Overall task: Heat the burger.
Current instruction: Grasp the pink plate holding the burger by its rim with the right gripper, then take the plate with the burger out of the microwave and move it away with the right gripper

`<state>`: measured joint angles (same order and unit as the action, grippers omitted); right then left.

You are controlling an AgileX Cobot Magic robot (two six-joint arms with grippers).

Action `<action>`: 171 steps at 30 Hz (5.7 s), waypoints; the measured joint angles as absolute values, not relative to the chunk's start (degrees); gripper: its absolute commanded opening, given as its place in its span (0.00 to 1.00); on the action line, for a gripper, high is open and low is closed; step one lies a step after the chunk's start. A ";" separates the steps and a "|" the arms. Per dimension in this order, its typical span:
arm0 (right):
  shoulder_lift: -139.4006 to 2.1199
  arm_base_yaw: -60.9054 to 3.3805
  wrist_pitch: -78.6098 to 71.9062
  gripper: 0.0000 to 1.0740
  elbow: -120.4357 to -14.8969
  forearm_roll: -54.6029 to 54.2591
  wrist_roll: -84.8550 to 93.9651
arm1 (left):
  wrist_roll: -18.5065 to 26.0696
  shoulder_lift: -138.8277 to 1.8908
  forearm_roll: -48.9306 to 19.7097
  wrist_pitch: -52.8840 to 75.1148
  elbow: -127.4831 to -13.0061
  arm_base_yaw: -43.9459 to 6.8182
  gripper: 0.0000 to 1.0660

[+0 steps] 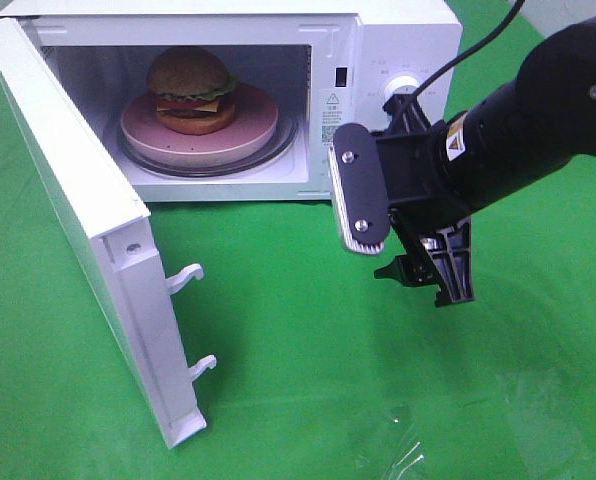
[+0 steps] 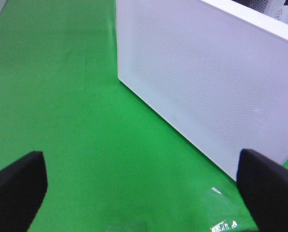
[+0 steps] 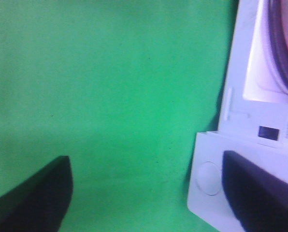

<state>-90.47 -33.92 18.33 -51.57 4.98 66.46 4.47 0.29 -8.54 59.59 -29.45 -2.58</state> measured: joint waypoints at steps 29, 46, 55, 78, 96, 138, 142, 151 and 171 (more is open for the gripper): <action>-105.77 -39.30 16.62 0.86 -71.28 20.51 56.95 | 4.47 0.29 -8.54 59.59 -29.45 -2.58 0.94; -119.75 -39.30 15.01 0.83 -84.91 20.51 56.95 | 4.47 0.29 -8.54 59.59 -29.45 -2.58 0.94; -124.96 -39.30 16.10 0.82 -91.33 20.28 56.95 | 4.47 0.29 -8.54 59.59 -29.45 -2.58 0.94; -137.34 -39.30 19.31 0.78 -109.38 19.54 56.78 | 4.47 0.29 -7.62 59.59 -29.45 -2.58 0.94; -140.32 -39.42 19.14 0.27 -111.96 15.36 56.55 | 4.47 0.29 -6.36 59.59 -29.45 -2.58 0.94; -133.50 -41.42 19.65 0.00 -102.10 13.41 61.13 | 4.47 0.29 -6.36 59.59 -29.45 -2.58 0.94; -130.75 -41.42 17.48 0.00 -97.63 13.41 62.17 | 4.47 0.29 -6.36 59.59 -29.45 -2.58 0.94; -124.39 -41.37 9.45 0.00 -87.26 11.17 67.38 | 4.47 0.29 -6.36 59.59 -29.45 -2.58 0.94; -114.48 -41.37 1.72 0.00 -69.16 10.26 70.76 | 4.47 0.29 -6.36 59.59 -29.45 -2.58 0.94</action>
